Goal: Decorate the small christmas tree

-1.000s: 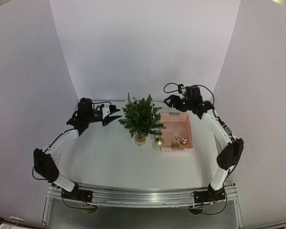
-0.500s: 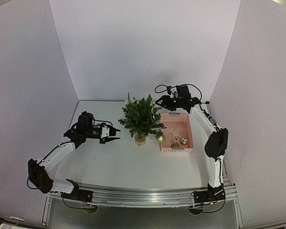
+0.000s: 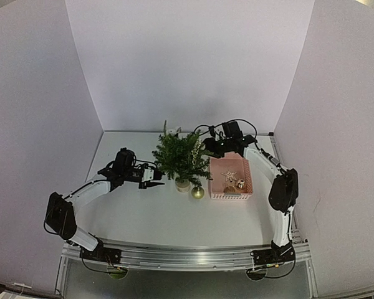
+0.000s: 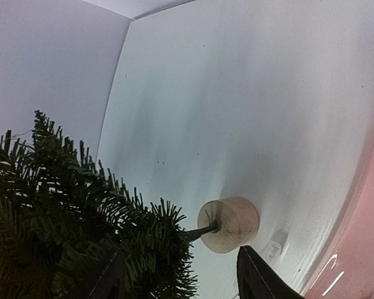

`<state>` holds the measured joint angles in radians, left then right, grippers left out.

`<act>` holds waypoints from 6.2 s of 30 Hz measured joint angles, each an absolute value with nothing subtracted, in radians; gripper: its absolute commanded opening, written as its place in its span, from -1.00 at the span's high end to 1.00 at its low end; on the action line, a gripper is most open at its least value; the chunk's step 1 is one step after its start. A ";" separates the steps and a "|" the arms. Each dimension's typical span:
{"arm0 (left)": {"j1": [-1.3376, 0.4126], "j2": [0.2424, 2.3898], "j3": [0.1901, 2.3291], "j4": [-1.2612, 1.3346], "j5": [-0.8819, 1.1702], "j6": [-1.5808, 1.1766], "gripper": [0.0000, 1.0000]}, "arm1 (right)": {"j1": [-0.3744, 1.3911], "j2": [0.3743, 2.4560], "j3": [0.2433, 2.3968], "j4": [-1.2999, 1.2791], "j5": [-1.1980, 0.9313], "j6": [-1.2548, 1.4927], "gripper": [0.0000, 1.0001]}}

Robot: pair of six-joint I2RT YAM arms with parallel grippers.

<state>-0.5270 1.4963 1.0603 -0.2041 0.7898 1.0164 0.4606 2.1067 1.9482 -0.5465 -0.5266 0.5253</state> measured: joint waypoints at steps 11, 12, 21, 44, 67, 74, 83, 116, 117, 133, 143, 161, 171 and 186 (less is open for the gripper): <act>-0.475 1.510 1.100 -0.145 0.781 0.937 0.20 | 0.518 2.032 1.855 -0.515 -0.505 0.567 -0.19; -0.470 1.510 1.101 -0.145 0.780 0.931 0.20 | 0.519 2.030 1.847 -0.513 -0.502 0.574 -0.19; -0.468 1.548 1.156 -0.084 0.759 0.900 0.21 | 0.519 2.001 1.783 -0.482 -0.484 0.617 -0.19; -0.422 1.611 1.212 -0.015 0.747 0.914 0.21 | 0.555 1.865 1.599 -0.432 -0.445 0.673 -0.19; -0.416 1.534 1.173 -0.108 0.749 1.055 -0.09 | 0.533 1.775 1.565 -0.460 -0.318 0.605 -0.28; -0.415 1.471 1.130 -0.165 0.776 1.065 -0.15 | 0.526 1.758 1.577 -0.466 -0.305 0.603 -0.32; -0.415 1.354 1.079 -0.185 0.787 0.890 -0.04 | 0.516 1.757 1.584 -0.468 -0.241 0.621 -0.32; -0.534 1.357 0.977 0.012 0.692 0.528 0.98 | 0.494 1.734 1.584 -0.472 -0.184 0.624 -0.33; -0.534 1.357 0.981 0.012 0.685 0.529 0.99 | 0.494 1.731 1.584 -0.472 -0.183 0.624 -0.33; -0.455 1.401 1.075 -0.019 0.626 0.709 1.00 | 0.493 1.716 1.583 -0.472 -0.187 0.617 -0.33; -0.420 1.464 1.130 -0.017 0.626 0.798 1.00 | 0.493 1.716 1.583 -0.472 -0.187 0.615 -0.33; -0.417 1.470 1.134 -0.025 0.678 0.823 1.00 | 0.493 1.716 1.583 -0.472 -0.187 0.605 -0.35; -0.415 1.461 1.134 -0.035 0.686 0.845 0.33 | 0.447 1.716 1.571 -0.510 -0.172 0.600 -0.42; -0.415 1.314 1.116 -0.162 0.618 0.844 -0.51 | 0.362 1.957 1.782 -0.890 -0.044 0.420 -0.27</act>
